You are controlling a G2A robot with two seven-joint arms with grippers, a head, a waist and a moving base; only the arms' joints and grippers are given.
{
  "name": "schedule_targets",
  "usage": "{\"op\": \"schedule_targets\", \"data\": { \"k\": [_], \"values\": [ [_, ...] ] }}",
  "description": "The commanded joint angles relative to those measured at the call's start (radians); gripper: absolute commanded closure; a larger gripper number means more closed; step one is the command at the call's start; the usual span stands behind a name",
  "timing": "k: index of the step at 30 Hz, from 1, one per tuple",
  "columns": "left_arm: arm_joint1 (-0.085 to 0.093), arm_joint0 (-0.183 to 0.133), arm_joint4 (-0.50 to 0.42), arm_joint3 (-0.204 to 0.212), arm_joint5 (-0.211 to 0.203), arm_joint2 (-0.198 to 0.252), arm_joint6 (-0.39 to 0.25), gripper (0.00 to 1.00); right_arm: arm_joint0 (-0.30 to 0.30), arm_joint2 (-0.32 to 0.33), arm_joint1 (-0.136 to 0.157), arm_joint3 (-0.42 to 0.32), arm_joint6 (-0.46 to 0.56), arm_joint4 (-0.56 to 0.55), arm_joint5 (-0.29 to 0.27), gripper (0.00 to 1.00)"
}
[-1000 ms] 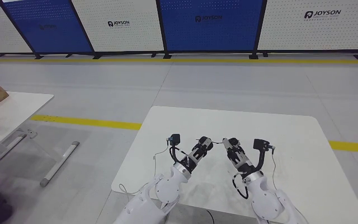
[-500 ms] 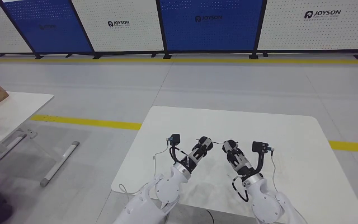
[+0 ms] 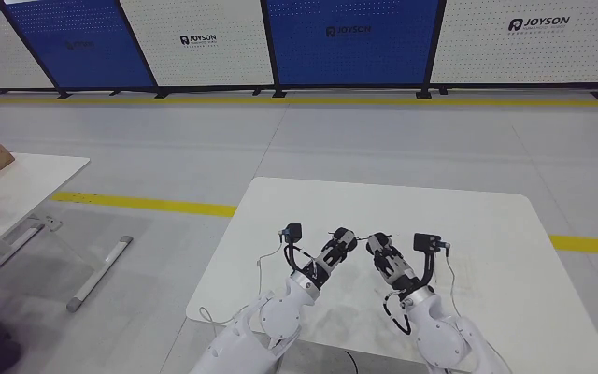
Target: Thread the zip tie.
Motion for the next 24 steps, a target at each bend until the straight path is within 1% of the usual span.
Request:
{"op": "schedule_targets", "data": {
  "k": [1,8,13,14,15,16,17,18,20,21,24],
  "values": [
    [0.000,-0.002,-0.001,0.003,-0.002,-0.001,-0.009,1.00,0.001,0.000,0.000,0.000,0.004,-0.002,0.000,1.00],
    [0.000,0.001,-0.001,0.003,-0.011,-0.005,-0.029,1.00,0.005,-0.002,-0.001,0.001,0.014,-0.007,0.004,1.00],
    [-0.002,-0.001,0.005,0.008,-0.001,-0.010,-0.021,1.00,-0.002,0.007,-0.001,-0.008,0.006,-0.004,0.001,1.00],
    [-0.002,-0.001,0.011,0.008,0.001,-0.010,-0.017,0.93,-0.004,0.009,-0.001,-0.010,0.006,-0.005,0.001,1.00],
    [-0.002,-0.001,0.020,0.008,0.001,-0.010,-0.014,0.79,-0.006,0.011,0.000,-0.012,0.006,-0.007,0.001,1.00],
    [-0.002,-0.001,0.034,0.010,0.000,-0.010,-0.009,0.73,-0.007,0.013,0.000,-0.014,0.006,-0.007,0.001,1.00],
    [-0.002,0.000,0.048,0.013,0.001,-0.008,0.000,0.62,-0.008,0.014,0.000,-0.015,0.005,-0.008,0.002,1.00],
    [-0.003,0.001,0.051,0.014,0.001,-0.007,0.004,0.59,-0.009,0.015,0.000,-0.015,0.006,-0.008,0.003,1.00],
    [-0.004,-0.001,0.062,0.018,0.006,-0.007,0.014,0.58,-0.009,0.016,0.000,-0.016,0.007,-0.009,0.004,1.00],
    [-0.005,-0.002,0.068,0.019,0.008,-0.005,0.019,0.58,-0.009,0.016,0.000,-0.016,0.007,-0.011,0.005,1.00],
    [-0.005,-0.004,0.101,0.022,0.013,-0.001,0.029,0.62,-0.009,0.017,0.000,-0.016,0.005,-0.014,0.009,1.00]
  ]
}}
